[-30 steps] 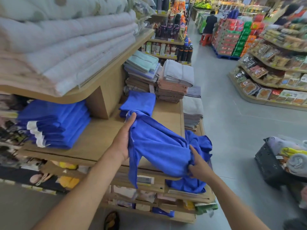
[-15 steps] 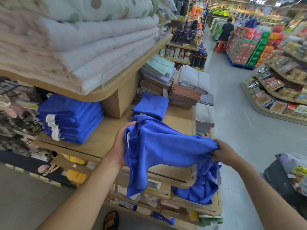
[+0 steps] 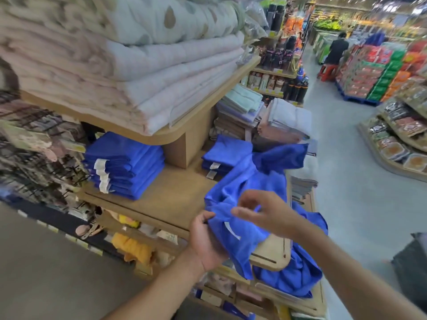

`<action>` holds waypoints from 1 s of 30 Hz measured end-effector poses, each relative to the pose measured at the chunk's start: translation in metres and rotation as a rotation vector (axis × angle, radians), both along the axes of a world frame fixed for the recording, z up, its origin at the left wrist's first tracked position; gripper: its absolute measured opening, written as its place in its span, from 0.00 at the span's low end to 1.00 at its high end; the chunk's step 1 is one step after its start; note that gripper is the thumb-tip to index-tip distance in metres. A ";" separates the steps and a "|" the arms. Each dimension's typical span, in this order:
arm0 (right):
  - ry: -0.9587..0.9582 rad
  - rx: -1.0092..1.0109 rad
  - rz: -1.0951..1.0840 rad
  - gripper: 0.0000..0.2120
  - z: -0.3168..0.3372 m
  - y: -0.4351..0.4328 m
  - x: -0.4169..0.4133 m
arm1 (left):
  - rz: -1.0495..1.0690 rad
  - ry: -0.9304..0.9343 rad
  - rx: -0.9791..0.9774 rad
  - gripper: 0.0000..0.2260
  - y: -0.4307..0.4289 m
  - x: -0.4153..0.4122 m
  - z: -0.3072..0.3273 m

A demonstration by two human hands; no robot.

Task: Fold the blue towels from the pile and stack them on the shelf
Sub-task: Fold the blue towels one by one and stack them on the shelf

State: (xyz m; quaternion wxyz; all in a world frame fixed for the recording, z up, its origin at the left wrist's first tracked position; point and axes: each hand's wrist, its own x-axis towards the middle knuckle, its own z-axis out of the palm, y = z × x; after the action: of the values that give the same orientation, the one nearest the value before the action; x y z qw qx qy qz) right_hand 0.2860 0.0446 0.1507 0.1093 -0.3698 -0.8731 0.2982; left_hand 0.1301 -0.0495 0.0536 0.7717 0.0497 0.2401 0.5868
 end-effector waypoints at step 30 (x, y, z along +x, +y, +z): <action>0.780 -1.017 -0.456 0.40 -0.043 -0.083 0.030 | -0.173 0.365 -0.145 0.19 0.064 0.005 -0.004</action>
State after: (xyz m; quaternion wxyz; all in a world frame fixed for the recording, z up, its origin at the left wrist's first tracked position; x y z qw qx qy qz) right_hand 0.3156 -0.0382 0.1074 0.2888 -0.4156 -0.4211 0.7527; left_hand 0.1350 0.0146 0.0497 0.7646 0.1198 0.4123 0.4808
